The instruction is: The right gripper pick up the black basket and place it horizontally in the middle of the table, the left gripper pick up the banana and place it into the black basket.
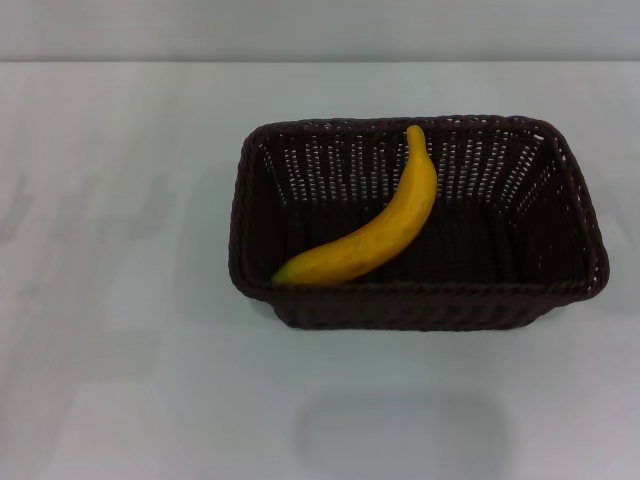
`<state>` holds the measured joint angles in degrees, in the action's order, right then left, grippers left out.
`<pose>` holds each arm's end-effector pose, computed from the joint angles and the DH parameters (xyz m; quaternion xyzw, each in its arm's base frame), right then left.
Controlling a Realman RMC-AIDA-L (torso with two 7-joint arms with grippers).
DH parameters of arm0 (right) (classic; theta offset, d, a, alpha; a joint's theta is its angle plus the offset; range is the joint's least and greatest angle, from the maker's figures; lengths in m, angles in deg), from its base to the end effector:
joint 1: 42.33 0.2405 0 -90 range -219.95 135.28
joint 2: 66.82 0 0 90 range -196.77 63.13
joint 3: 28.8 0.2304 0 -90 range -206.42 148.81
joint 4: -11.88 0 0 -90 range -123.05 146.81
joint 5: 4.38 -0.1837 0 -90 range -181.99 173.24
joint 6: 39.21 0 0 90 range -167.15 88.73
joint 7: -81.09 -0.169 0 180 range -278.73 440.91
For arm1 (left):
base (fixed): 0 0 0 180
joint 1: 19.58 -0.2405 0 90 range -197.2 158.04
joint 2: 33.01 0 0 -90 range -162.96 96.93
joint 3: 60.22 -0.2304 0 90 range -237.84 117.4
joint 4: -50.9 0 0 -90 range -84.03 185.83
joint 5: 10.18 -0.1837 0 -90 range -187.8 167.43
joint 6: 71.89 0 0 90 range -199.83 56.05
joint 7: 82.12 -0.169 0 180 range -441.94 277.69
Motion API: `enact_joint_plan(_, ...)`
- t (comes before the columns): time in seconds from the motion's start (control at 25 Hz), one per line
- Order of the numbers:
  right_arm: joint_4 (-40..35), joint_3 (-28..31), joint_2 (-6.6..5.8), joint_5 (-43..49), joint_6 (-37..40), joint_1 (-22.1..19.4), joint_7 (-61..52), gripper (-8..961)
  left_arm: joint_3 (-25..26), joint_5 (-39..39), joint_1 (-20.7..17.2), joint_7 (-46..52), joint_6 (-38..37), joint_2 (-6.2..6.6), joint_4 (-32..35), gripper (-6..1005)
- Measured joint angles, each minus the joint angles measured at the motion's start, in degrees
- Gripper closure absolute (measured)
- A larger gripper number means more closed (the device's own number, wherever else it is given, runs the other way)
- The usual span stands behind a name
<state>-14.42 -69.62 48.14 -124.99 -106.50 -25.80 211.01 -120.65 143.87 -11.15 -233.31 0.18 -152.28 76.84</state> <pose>0.3211 0.3249 0.1089 -0.7023 0.2608 0.3451 0.5654 -0.3184 0.2873 0.1021 -0.6312 -0.2029 -0.3605 0.6561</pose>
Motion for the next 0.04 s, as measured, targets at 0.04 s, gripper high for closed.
enact_joint_plan(0.04,1.25,0.02,0.00,-1.24,-0.64,0.15,1.33,123,0.19,0.42,-0.01,-0.46,0.44,0.00,-0.38,134)
